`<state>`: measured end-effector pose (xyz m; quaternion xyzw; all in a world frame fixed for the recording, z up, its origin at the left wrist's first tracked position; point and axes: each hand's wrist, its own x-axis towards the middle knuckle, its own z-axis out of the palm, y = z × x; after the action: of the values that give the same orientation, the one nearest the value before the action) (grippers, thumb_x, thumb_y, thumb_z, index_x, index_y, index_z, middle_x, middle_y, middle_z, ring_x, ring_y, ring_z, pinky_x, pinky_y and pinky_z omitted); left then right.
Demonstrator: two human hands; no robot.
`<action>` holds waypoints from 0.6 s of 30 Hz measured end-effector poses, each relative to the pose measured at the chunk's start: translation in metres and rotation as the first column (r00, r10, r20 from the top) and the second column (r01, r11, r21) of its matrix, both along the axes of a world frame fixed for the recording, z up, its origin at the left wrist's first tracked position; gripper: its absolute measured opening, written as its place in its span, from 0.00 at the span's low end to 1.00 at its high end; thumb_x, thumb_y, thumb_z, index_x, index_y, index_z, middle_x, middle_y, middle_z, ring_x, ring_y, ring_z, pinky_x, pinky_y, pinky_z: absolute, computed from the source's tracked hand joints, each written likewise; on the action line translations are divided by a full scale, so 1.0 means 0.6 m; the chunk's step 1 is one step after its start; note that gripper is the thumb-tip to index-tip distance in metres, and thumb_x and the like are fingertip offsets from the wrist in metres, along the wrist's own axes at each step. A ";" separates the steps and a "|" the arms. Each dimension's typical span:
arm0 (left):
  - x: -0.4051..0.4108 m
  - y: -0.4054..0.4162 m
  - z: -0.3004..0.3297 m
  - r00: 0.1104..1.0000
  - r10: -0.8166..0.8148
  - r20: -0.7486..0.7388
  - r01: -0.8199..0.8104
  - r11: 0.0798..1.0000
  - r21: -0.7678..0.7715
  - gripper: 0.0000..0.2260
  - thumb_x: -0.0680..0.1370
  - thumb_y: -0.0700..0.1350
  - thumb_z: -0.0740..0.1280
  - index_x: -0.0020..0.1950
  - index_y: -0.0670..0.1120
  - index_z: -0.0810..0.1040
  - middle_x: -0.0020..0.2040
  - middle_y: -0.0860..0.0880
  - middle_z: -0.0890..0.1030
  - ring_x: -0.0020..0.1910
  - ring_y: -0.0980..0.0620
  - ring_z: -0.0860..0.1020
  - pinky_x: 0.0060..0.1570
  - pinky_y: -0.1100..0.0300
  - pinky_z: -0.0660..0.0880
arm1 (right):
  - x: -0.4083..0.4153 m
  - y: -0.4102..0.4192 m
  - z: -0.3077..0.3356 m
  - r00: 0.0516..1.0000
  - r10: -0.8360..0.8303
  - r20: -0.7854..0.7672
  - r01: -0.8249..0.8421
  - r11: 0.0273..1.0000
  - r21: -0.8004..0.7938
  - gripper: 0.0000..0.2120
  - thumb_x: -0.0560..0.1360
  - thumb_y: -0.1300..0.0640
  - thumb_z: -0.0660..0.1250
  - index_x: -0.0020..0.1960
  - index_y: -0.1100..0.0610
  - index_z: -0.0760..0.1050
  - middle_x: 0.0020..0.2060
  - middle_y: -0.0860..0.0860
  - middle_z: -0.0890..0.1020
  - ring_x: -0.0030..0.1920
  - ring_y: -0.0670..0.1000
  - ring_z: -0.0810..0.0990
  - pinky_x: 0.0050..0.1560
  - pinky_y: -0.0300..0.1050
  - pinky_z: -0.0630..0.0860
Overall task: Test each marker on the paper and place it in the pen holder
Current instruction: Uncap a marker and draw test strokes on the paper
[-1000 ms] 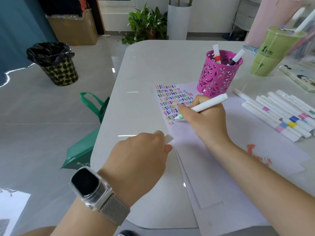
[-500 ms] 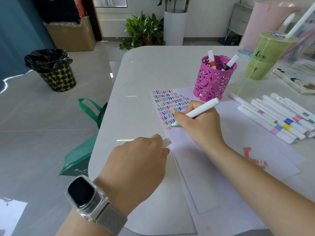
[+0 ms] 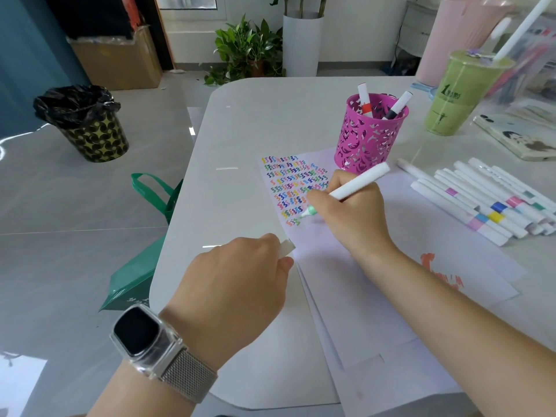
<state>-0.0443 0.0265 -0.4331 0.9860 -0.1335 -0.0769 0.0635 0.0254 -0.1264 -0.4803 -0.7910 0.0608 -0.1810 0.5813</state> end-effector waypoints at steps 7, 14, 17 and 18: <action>0.007 0.008 -0.003 0.999 0.005 0.039 -0.002 0.997 -0.074 0.16 0.79 0.58 0.49 0.36 0.50 0.58 0.33 0.51 0.69 0.36 0.46 0.71 0.38 0.56 0.70 | -0.020 -0.018 0.065 0.999 -0.051 -0.002 0.046 0.872 0.487 0.17 0.73 0.61 0.70 0.29 0.54 0.68 0.19 0.47 0.68 0.21 0.45 0.63 0.21 0.34 0.60; 0.015 0.006 -0.001 0.991 0.005 0.135 0.016 0.987 -0.159 0.13 0.79 0.58 0.50 0.45 0.50 0.65 0.35 0.50 0.73 0.39 0.42 0.75 0.40 0.53 0.74 | -0.055 -0.012 0.084 0.978 0.206 -0.021 -0.180 0.895 0.408 0.11 0.74 0.60 0.69 0.34 0.60 0.75 0.19 0.50 0.74 0.19 0.46 0.67 0.21 0.35 0.63; 0.021 0.006 -0.004 0.988 0.015 0.153 0.017 0.979 -0.201 0.13 0.79 0.58 0.52 0.46 0.49 0.67 0.35 0.49 0.73 0.39 0.41 0.74 0.40 0.53 0.73 | -0.054 -0.006 0.091 0.982 0.190 -0.007 -0.167 0.879 0.446 0.15 0.76 0.59 0.65 0.31 0.60 0.76 0.18 0.52 0.74 0.19 0.48 0.69 0.21 0.36 0.63; 0.022 0.006 -0.005 0.986 0.017 0.166 0.018 0.977 -0.212 0.13 0.79 0.58 0.52 0.46 0.49 0.67 0.34 0.49 0.73 0.38 0.40 0.74 0.39 0.53 0.72 | -0.054 -0.005 0.094 0.985 0.175 0.002 -0.156 0.871 0.466 0.17 0.76 0.59 0.64 0.30 0.60 0.76 0.18 0.52 0.74 0.19 0.48 0.69 0.21 0.36 0.63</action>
<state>-0.0308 0.0302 -0.4361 0.9764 -0.1462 0.0204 0.1575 -0.0072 -0.1294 -0.4239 -0.6345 0.0461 -0.0948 0.7657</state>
